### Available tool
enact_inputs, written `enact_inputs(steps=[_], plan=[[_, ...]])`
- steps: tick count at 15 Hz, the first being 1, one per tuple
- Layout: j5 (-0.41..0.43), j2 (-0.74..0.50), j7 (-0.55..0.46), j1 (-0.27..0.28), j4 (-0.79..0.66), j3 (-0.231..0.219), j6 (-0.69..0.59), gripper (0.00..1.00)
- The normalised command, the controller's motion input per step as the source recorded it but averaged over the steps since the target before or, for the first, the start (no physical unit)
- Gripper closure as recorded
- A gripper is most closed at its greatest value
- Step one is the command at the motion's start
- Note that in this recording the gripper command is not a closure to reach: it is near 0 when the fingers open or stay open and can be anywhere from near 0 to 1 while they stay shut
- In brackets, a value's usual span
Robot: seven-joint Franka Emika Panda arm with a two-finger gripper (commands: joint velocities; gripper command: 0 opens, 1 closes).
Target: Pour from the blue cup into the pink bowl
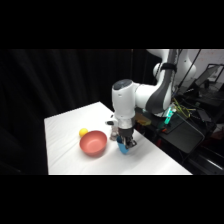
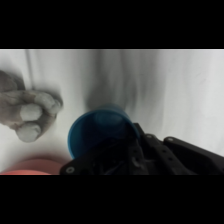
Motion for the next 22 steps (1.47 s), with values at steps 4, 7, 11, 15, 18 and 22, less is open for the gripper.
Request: enact_inputs(steps=[4,7,11,15,18,22], plan=[[-0.357,0.01,0.42,0.208,-0.04,-0.213,0.22,0.15],[-0.207,-0.03,0.25,0.116,-0.01,-0.154,0.09,0.0],[-0.107,-0.03,0.09,0.051,0.02,-0.059,-0.05,0.0],[0.029,-0.12,-0.19,-0.069,0.04,0.075,-0.32,0.0],[0.118,-0.5,-0.38,-0.174,-0.11,0.137,-0.47,0.0],[0.165,-0.86,-0.42,-0.203,-0.2,0.133,-0.53,0.0]])
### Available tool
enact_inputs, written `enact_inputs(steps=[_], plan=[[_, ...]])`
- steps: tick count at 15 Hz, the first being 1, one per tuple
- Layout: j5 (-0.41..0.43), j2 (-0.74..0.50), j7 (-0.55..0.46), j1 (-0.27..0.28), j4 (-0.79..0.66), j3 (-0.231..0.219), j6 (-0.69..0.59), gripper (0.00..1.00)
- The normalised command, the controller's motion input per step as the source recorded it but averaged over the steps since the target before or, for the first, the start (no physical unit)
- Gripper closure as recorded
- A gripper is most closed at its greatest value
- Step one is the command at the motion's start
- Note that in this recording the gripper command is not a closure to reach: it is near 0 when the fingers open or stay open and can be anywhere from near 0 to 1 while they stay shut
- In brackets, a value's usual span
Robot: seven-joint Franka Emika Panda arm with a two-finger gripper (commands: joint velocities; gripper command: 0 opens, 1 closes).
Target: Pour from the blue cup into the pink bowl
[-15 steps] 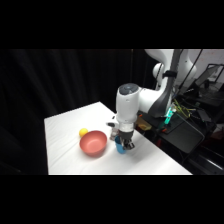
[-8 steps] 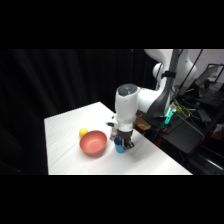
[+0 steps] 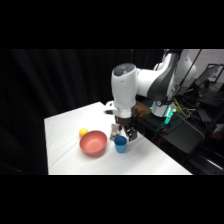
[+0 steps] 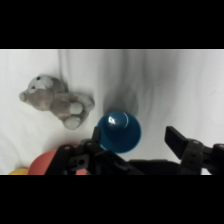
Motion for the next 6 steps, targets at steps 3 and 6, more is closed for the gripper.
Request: enact_inputs(steps=[3,6], plan=[[0.235,-0.84,-0.42,-0.2,-0.14,0.071,-0.45,0.0],[0.193,-0.69,-0.34,-0.186,-0.1,-0.005,-0.34,0.0]])
